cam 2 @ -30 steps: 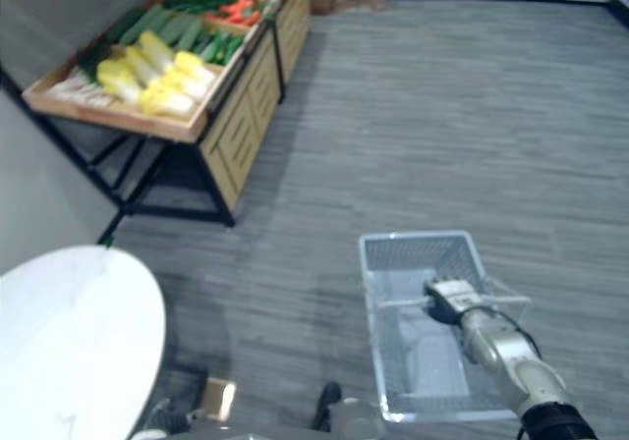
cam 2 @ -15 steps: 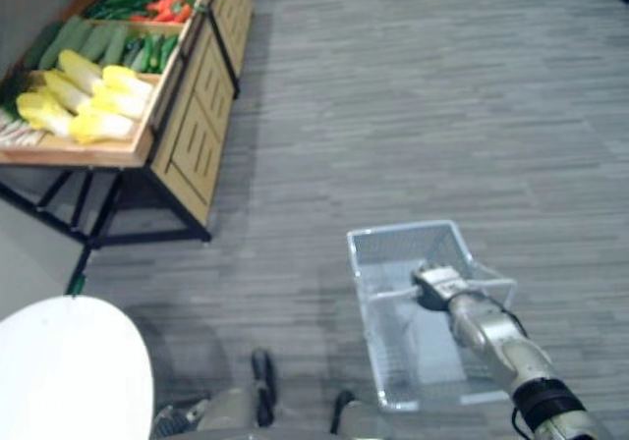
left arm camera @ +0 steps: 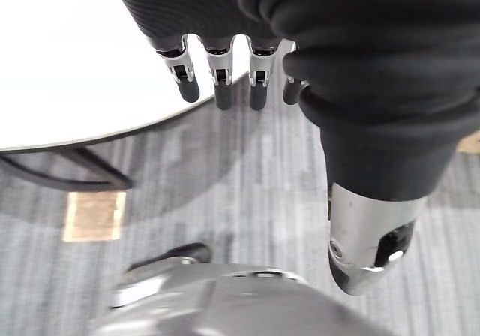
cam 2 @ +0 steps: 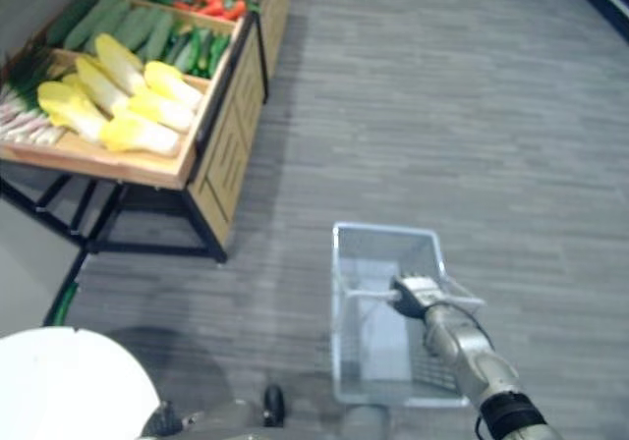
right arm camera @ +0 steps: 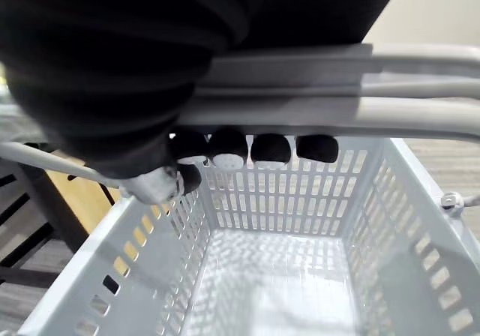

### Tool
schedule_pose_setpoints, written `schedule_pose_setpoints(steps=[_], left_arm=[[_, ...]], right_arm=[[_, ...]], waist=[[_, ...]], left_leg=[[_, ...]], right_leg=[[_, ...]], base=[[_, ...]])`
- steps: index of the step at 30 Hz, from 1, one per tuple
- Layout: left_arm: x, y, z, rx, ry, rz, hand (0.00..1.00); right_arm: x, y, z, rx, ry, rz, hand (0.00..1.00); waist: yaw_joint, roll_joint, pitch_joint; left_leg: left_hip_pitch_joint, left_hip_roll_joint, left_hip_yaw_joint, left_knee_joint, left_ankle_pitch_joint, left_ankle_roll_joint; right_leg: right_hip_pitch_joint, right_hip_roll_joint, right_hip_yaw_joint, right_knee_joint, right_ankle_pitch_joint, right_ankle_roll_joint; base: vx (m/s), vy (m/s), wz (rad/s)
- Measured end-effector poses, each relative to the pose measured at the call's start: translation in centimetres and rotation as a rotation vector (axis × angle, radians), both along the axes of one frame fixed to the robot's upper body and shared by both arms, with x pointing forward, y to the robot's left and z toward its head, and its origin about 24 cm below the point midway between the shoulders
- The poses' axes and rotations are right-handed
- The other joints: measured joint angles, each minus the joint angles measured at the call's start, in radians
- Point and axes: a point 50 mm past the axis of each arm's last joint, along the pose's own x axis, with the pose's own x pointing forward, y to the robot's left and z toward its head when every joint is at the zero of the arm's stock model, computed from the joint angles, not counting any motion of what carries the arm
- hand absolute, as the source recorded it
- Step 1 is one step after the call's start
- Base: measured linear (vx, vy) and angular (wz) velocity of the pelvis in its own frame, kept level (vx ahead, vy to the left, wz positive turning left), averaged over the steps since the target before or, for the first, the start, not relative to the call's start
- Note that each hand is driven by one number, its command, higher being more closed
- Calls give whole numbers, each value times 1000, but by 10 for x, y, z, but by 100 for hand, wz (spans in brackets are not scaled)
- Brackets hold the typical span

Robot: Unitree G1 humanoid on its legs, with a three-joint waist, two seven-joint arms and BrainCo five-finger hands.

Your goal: Pick vegetable in the basket

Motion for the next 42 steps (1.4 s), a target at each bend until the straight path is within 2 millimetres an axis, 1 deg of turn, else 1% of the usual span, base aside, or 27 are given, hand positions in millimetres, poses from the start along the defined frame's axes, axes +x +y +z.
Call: schedule_pose_setpoints(steps=[2, 5, 6, 7, 8, 9, 11, 12, 13, 14, 18, 19, 20, 21, 22, 23, 24, 25, 26, 28, 30, 31, 32, 34, 37, 40, 42], left_arm=[[12, -4, 3, -8, -38, -13, 0], [25, -5, 7, -12, -89, -21, 0], [28, -5, 8, -11, -99, -23, 0], [28, -5, 8, -11, -98, -23, 0], [27, -5, 8, -11, -95, -23, 0], [24, -4, 7, -9, -87, -20, 0], [12, 3, 6, 8, -59, -4, 0], [8, 4, 3, 8, -36, 8, 0], [5, -4, 0, -13, -21, 12, 0], [10, -12, -1, -36, -27, 21, 0], [10, -13, -1, -43, -37, 71, 0], [11, -12, -1, -36, -39, 74, 0], [11, -11, -1, -34, -40, 75, 0], [11, -11, 0, -34, -41, 75, 0], [11, -10, 0, -31, -43, 75, 0], [12, -8, 1, -27, -48, 74, 0], [13, -8, 1, -26, -52, 74, 0], [14, -7, 2, -23, -57, 72, 0], [14, -7, 2, -22, -62, 69, 0], [15, -6, 4, -18, -70, 62, 0], [15, -8, 3, -19, -66, 53, 0], [12, -11, 2, -25, -53, 45, 0], [10, -11, 1, -24, -44, 34, 0], [14, -8, 3, -5, -52, 7, 0], [2, 0, 0, 13, 3, 30, 0], [-11, -2, -4, 5, 40, 55, 0], [-14, -3, -5, 3, 47, 58, 0]], right_arm=[[0, -3, 1, -2, -6, -15, 100], [1, -6, 1, -6, -9, -33, 100], [2, -10, 3, -8, -18, -54, 100], [2, -12, 4, -8, -21, -64, 100], [2, -14, 5, -10, -22, -73, 100], [2, -14, 4, -11, -20, -79, 100], [0, -13, 2, -10, -15, -81, 100], [-1, -19, 4, -9, -21, -107, 100], [-1, -24, 5, -9, -26, -130, 100], [0, -28, 6, -11, -30, -148, 100], [-7, -38, 1, -20, -3, -196, 100], [-11, -41, -1, -28, 9, -209, 100], [-17, -46, -6, -38, 33, -230, 100], [-21, -49, -8, -43, 49, -244, 100], [-27, -54, -12, -48, 69, -270, 100], [-33, -57, -15, -49, 83, -289, 100], [-37, -59, -17, -49, 90, -300, 100], [-48, -67, -19, -46, 104, -339, 100], [-58, -73, -21, -44, 114, -377, 100], [-73, -82, -24, -37, 127, -440, 100], [-89, -90, -26, -31, 141, -495, 100], [-96, -93, -26, -34, 146, -511, 100], [-99, -90, -29, -31, 158, -515, 100], [-95, -87, -27, -23, 144, -494, 100], [-74, -72, -25, 0, 117, -413, 100], [-65, -58, -27, 14, 117, -343, 100], [-61, -49, -30, 31, 119, -315, 100]], waist=[[-19, 11, 7], [-32, 19, 17], [-48, 19, 17], [-49, 16, 20], [-48, 9, 24], [-46, -5, 27], [-44, -43, 25], [-44, -23, 25], [-45, 4, 27], [-44, 50, 21], [-53, 64, 17], [-54, 63, 17], [-54, 61, 18], [-51, 50, 25], [-42, 54, 23], [-42, 53, 24], [-43, 52, 25], [-43, 51, 25], [-45, 51, 25], [-51, 51, 25], [-55, 58, 21], [-54, 75, 10], [-56, 67, -9], [-49, 44, -15], [-41, 24, -8], [-31, 17, -6], [-26, 20, -6]], left_leg=[[74, 18, -50, -29, 0, 0], [111, 45, -86, -35, 0, -1], [122, 66, -109, -35, -19, -36], [131, 72, -115, -34, -31, -57], [144, 76, -118, -35, -45, -80], [171, 83, -121, -35, -76, -128], [225, 83, -124, -37, -116, -189], [254, 111, -132, -35, -141, -209], [254, 148, -139, -17, -139, -209], [243, 184, -151, 25, -111, -208], [160, 211, -186, 231, 50, -220], [110, 209, -187, 333, 149, -228], [58, 212, -177, 438, 295, -241], [34, 217, -169, 493, 333, -256], [-22, 246, -113, 613, 272, -255], [-78, 279, -22, 693, 191, -226], [-95, 290, 17, 702, 164, -215], [-139, 304, 91, 692, 125, -176], [-187, 306, 145, 659, 98, -172], [-246, 285, 204, 551, 96, -173], [-261, 241, 277, 351, 143, -175], [-262, 225, 343, 229, 233, -137], [-234, 198, 342, 160, 216, -120], [-210, 144, 341, 31, 216, -119], [-181, 118, 347, -2, 191, -72], [-95, 91, 354, -68, 166, -75], [-67, 89, 355, -110, 156, -75]], right_leg=[[-23, 29, -83, -122, -62, -14], [-46, 66, -122, -432, -62, -1], [-60, 79, -86, -691, -16, 48], [-63, 77, -71, -768, 8, 59], [-63, 73, -54, -835, 37, 59], [-62, 63, -32, -944, 89, 60], [-54, 38, -38, -1002, 107, 55], [-57, 45, -44, -937, 236, 61], [-71, 71, -57, -878, 214, 56], [-78, 95, -76, -816, 162, 28], [-34, 111, -122, -744, 61, -5], [5, 111, -134, -760, 41, -7], [67, 111, -151, -797, 26, -9], [105, 107, -154, -827, 24, -11], [169, 107, -170, -869, 18, -20], [229, 104, -195, -907, 15, -24], [259, 99, -211, -924, 15, -24], [310, 84, -245, -947, 7, -12], [345, 71, -279, -962, -2, 1], [388, 50, -343, -972, -16, 24], [424, 41, -398, -974, -33, 55], [439, 57, -423, -978, -45, 81], [448, 58, -434, -992, -48, 92], [443, 54, -447, -1035, -33, 116], [461, 45, -442, -1043, -27, 124], [443, -10, -404, -876, -80, 116], [357, -59, -360, -650, -89, 118]], base=[[385, -4, 77], [465, -109, 84], [418, -176, 83], [518, -227, 78], [384, -217, 46], [505, -321, 50], [535, -393, 44], [540, -429, 30], [642, -495, 25], [516, -389, 9], [482, -329, 11], [423, -272, 28], [419, -250, 32], [404, -194, 32], [387, -145, 32], [431, -149, 36], [317, -114, 54], [269, -56, 67], [217, -2, 70], [226, 74, 84], [248, 187, 88], [248, 210, 80], [246, 204, 82], [182, 132, 46], [122, 67, 8], [77, 38, -9], [-15, 37, -5]])
